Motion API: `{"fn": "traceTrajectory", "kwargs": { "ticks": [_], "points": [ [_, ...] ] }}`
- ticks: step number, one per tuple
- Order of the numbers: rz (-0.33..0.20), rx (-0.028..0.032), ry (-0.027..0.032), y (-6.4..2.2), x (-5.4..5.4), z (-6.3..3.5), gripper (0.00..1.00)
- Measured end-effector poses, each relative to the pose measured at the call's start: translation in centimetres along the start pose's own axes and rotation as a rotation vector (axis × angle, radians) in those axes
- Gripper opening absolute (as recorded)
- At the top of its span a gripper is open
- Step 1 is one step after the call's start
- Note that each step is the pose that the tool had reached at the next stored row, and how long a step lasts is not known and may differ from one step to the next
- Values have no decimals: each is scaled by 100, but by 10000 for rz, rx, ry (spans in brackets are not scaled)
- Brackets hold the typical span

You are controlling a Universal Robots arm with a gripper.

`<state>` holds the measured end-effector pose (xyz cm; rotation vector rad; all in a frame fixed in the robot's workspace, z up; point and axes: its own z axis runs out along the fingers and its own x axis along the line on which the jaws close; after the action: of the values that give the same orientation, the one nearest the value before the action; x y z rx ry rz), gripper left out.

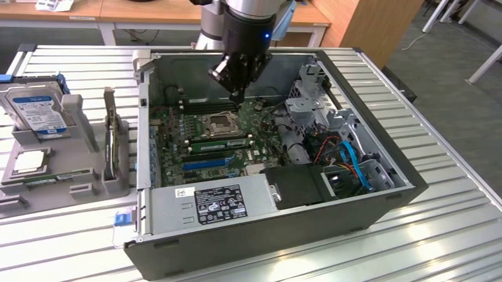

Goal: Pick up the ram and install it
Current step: 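Press down the ram until it locks into place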

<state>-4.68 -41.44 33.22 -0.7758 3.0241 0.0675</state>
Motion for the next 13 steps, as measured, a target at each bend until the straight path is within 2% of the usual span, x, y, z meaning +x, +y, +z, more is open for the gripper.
{"fn": "traceTrajectory", "kwargs": {
  "ticks": [13],
  "points": [
    [2338,68,-87,0,0,1,10]
  ]
}}
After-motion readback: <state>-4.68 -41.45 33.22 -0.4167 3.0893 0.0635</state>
